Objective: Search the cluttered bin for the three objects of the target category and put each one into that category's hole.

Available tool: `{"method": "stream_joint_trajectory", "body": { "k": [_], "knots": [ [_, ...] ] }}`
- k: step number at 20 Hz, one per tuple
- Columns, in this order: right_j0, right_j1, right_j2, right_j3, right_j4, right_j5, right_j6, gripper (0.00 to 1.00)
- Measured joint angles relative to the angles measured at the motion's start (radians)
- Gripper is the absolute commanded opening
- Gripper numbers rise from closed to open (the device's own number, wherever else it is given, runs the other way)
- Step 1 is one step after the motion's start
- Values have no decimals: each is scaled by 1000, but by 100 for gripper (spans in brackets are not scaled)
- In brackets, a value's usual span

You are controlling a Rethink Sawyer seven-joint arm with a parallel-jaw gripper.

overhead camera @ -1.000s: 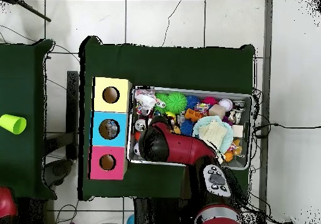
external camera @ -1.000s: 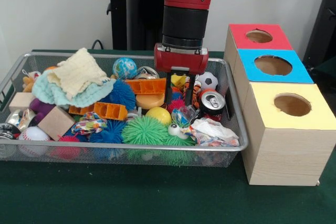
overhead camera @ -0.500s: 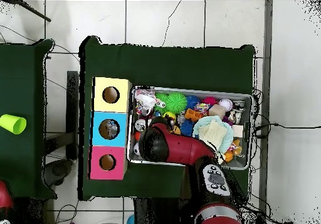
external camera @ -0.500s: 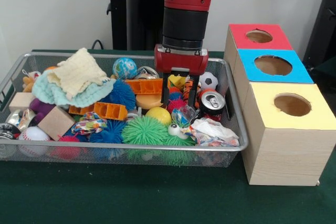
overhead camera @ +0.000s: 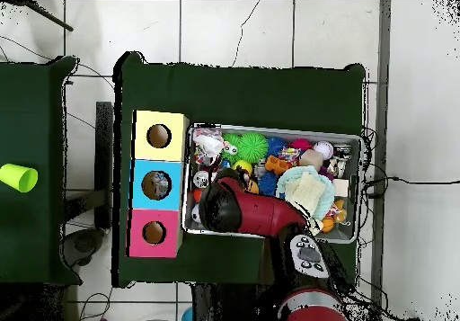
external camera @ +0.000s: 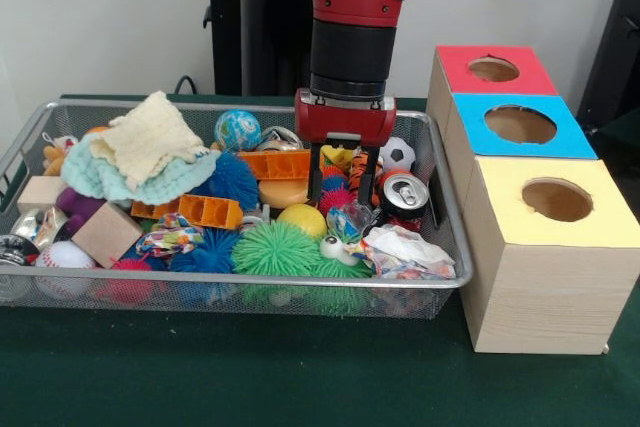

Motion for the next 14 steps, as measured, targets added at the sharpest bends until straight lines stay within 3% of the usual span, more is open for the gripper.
{"method": "stream_joint_trajectory", "body": {
  "k": [14],
  "knots": [
    [0,60,0,0,0,0,0,100]
  ]
}}
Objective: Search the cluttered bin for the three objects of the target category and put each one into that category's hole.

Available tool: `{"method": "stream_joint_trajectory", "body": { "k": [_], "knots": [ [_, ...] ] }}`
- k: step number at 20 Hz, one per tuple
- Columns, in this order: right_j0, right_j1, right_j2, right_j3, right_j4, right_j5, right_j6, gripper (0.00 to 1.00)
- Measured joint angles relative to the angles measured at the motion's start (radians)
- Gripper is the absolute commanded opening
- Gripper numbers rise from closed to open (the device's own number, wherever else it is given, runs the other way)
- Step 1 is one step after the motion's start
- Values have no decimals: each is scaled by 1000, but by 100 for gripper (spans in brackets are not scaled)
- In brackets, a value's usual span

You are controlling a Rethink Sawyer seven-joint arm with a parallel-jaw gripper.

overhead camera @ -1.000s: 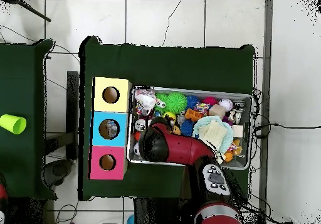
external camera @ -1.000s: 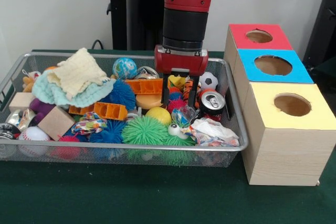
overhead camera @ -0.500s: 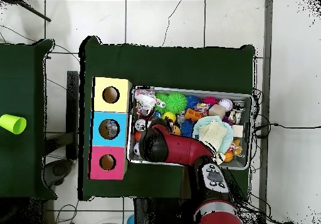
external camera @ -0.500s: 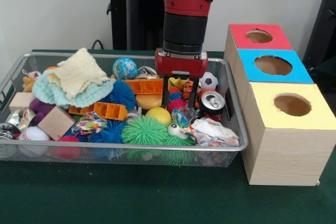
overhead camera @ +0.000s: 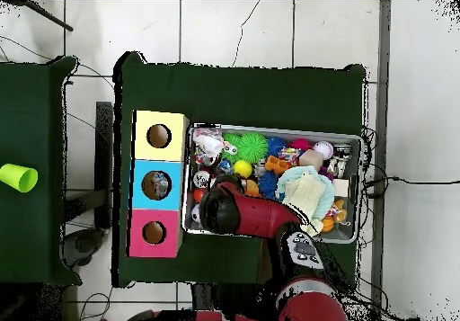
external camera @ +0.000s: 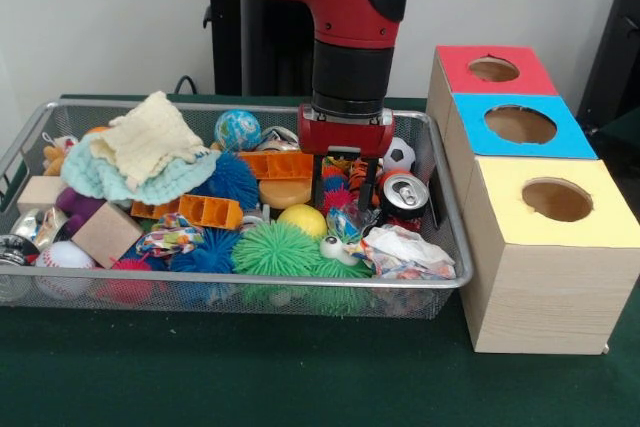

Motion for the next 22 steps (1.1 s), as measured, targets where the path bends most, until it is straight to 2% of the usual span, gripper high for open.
{"method": "stream_joint_trajectory", "body": {
  "k": [22],
  "knots": [
    [-1,11,23,0,0,0,0,100]
  ]
}}
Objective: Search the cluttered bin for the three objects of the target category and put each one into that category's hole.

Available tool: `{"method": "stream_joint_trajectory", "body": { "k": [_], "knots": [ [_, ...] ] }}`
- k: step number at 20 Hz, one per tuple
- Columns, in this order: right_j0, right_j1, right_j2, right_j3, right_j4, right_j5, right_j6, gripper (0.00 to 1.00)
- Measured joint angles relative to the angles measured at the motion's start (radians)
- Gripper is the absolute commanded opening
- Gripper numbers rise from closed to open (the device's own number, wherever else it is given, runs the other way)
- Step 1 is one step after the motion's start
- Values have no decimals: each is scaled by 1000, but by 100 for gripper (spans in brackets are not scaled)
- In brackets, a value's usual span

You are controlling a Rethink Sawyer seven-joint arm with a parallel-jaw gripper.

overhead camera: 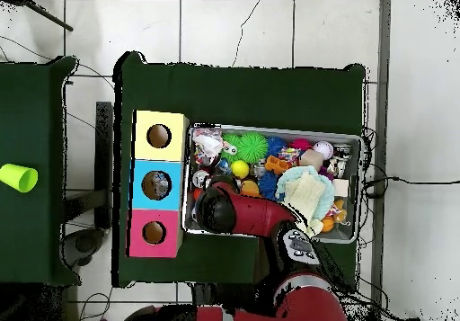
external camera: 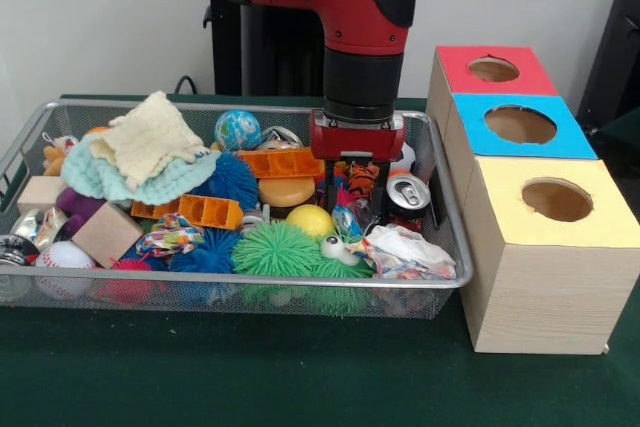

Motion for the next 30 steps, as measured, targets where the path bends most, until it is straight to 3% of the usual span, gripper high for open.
{"method": "stream_joint_trajectory", "body": {
  "k": [30],
  "knots": [
    [4,17,1,-2,0,-73,0,100]
  ]
}}
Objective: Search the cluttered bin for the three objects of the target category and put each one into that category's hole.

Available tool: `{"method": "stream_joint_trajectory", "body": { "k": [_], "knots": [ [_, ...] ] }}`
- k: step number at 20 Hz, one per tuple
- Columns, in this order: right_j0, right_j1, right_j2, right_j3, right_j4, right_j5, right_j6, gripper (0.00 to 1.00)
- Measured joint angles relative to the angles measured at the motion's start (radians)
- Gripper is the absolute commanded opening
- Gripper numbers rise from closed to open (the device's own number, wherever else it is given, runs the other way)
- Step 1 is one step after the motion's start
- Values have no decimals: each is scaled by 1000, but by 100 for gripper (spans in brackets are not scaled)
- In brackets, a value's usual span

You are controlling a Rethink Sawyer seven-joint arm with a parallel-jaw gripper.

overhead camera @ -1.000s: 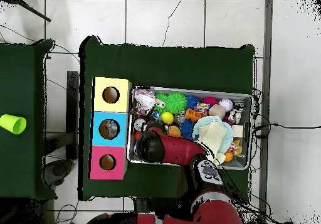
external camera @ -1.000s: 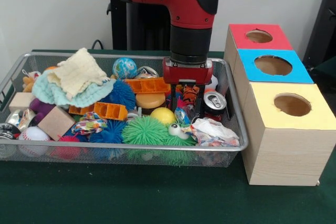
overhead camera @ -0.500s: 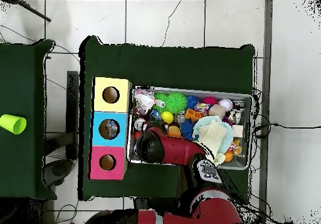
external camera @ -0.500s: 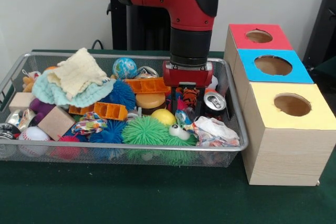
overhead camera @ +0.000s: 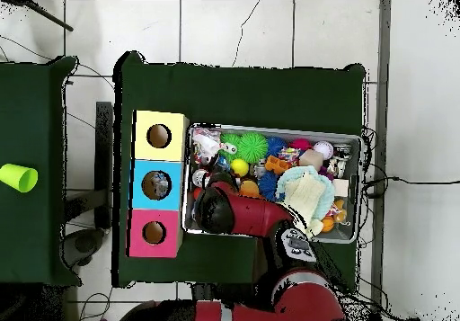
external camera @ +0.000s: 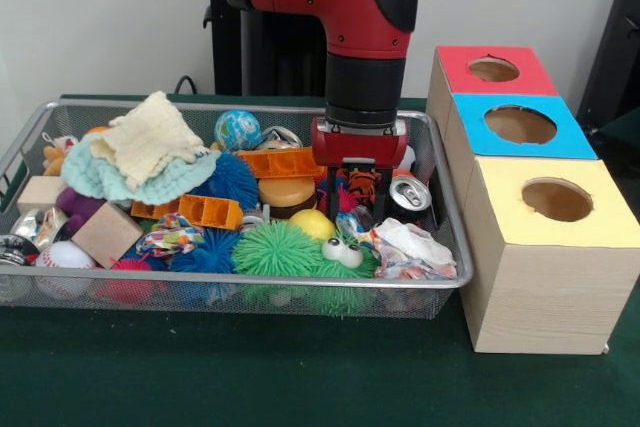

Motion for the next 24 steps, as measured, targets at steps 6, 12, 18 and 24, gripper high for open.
{"method": "stream_joint_trajectory", "body": {
  "k": [6,12,18,24],
  "knots": [
    [1,1,0,-3,0,-1,0,100],
    [1,2,0,-5,0,-3,0,100],
    [-2,4,0,-9,0,-15,0,0],
    [-2,4,1,-10,-5,-16,0,0]
  ]
}}
